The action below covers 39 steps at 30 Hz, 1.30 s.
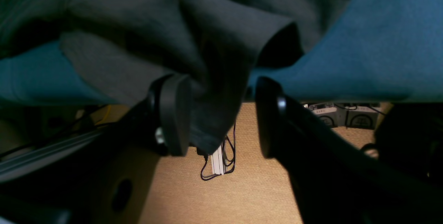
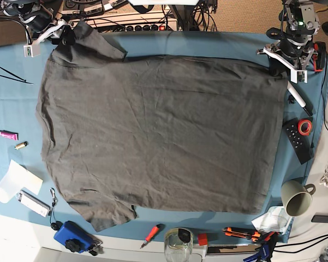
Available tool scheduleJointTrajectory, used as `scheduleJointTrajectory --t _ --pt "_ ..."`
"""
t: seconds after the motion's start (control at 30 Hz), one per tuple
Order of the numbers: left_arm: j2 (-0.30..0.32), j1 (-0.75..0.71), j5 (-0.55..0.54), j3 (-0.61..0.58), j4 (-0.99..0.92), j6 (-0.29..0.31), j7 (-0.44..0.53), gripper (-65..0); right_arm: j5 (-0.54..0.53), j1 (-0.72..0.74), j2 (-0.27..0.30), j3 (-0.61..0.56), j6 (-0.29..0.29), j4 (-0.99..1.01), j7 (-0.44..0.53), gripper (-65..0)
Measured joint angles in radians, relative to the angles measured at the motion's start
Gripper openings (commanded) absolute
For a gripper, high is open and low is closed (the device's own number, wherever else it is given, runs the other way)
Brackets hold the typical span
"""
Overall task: Fold the T-shirt properly
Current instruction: 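Reach the left gripper to the opposite shoulder corner and grasp it, then lift the shoulder edge with both grippers and pull it taut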
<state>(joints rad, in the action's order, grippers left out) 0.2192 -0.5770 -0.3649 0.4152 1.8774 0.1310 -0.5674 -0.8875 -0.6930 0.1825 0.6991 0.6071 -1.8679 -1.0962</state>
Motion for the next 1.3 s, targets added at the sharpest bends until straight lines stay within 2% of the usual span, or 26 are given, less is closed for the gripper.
scheduleJointTrajectory --t 0.1,0.2,0.23,0.33,0.37,0.5,0.57,0.7,0.83,0.93,1.07,1.13,1.3 --pt "0.000 0.001 -0.002 0.000 0.000 0.000 0.000 -49.4 0.000 0.000 0.000 0.000 0.000 0.000 0.000 -35.7" --pt "0.000 0.002 -0.007 0.000 0.000 0.001 0.000 -63.9 0.000 0.000 0.000 0.000 0.000 0.000 0.000 -35.7" --pt "0.000 0.003 -0.007 0.000 -0.001 0.001 0.000 -65.0 0.000 0.000 0.000 0.000 0.000 0.000 0.000 -35.7" --pt "0.000 0.011 0.005 0.000 -0.001 0.005 -0.002 -65.0 0.000 0.000 0.000 0.000 0.000 0.000 0.000 -36.0" --pt "0.000 0.015 0.013 0.000 -0.001 0.006 -0.012 -65.0 0.000 0.000 0.000 0.000 0.000 0.000 0.000 -37.9" --pt "0.000 0.018 0.025 0.000 0.028 0.003 -0.069 -65.0 0.000 0.000 0.000 0.000 0.000 0.000 0.001 -58.6" --pt "0.000 0.014 0.035 0.000 0.052 -0.001 -0.108 -65.0 0.000 0.000 0.000 0.000 0.000 0.000 0.001 -65.0" --pt "0.000 0.013 0.041 0.000 0.126 -0.048 -0.169 -65.0 -0.003 0.000 0.000 0.000 0.000 0.000 0.003 -65.0" --pt "0.000 -0.024 0.091 0.000 0.212 -0.083 -0.185 -65.0 -0.051 0.000 -0.005 0.006 0.000 0.000 -0.004 -65.0" --pt "0.000 -0.070 0.092 0.000 0.247 -0.082 -0.185 -65.0 -0.069 0.000 -0.033 0.040 -0.001 0.000 -0.007 -65.0" --pt "0.000 -0.084 0.092 0.000 0.252 -0.082 -0.185 -65.0 -0.144 -0.014 -0.066 0.068 0.009 0.000 -0.047 -65.0" --pt "0.000 -0.085 0.092 0.000 0.252 -0.082 -0.184 -65.0 -0.178 -0.037 -0.066 0.071 0.045 0.000 -0.050 -65.0" --pt "0.000 -0.084 0.103 0.000 0.252 -0.082 -0.187 -65.0 -0.200 -0.063 -0.066 0.072 0.053 0.000 -0.052 -65.0"
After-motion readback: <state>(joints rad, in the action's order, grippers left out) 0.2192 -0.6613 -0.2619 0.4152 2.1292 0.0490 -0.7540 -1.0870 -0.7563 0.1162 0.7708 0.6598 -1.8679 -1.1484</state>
